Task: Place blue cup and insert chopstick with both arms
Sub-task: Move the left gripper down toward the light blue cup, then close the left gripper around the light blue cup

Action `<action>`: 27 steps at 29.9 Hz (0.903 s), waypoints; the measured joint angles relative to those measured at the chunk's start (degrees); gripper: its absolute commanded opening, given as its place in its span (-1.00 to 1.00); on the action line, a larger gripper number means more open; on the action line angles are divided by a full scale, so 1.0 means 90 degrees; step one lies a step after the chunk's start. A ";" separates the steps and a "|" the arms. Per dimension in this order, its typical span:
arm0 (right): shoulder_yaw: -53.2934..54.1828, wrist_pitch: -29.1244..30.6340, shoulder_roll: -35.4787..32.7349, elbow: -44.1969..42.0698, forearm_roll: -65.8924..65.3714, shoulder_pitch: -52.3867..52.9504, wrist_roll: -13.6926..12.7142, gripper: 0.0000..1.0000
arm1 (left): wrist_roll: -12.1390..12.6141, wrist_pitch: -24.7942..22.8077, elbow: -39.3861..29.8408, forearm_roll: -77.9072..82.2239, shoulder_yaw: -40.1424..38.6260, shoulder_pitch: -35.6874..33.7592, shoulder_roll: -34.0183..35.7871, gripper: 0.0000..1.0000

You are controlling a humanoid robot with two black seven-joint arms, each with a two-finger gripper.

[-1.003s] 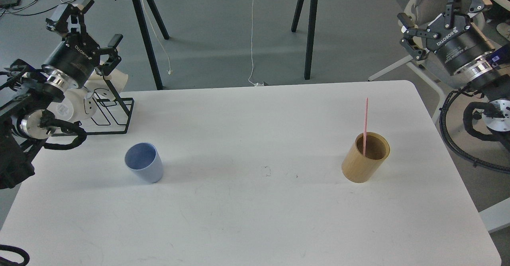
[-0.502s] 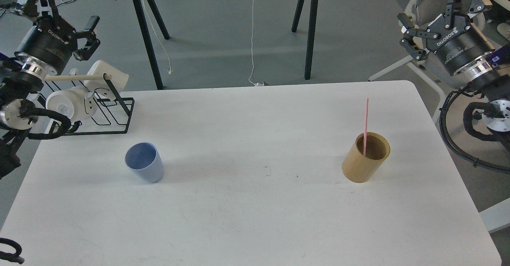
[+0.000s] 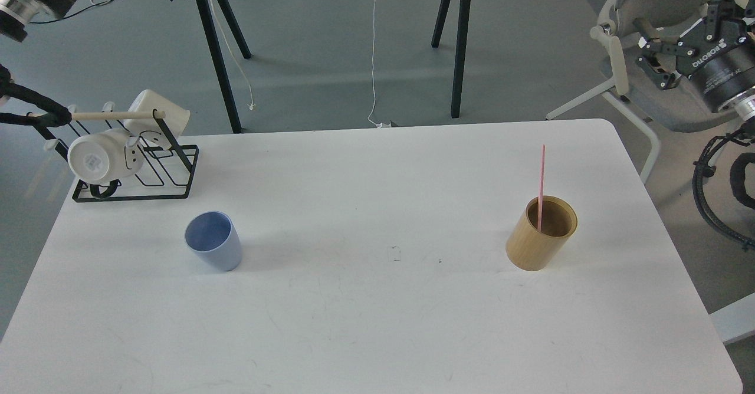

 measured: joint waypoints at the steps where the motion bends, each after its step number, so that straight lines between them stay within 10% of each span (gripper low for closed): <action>1: 0.0004 0.0000 -0.0043 -0.0014 0.0023 -0.0036 0.0000 0.94 | 0.0000 0.0000 -0.0231 0.0632 0.0011 -0.0085 0.0134 1.00; 14: 0.0006 0.0000 -0.0141 -0.0082 0.0061 -0.0551 0.0000 0.94 | 0.0000 0.0003 -0.2620 0.5346 0.3496 -0.1326 0.1808 0.99; 27: 0.0010 0.0000 -0.0142 -0.0152 0.0060 -0.0603 0.0000 0.94 | 0.0001 0.0005 -0.2846 0.7259 0.4067 0.0075 0.1886 0.99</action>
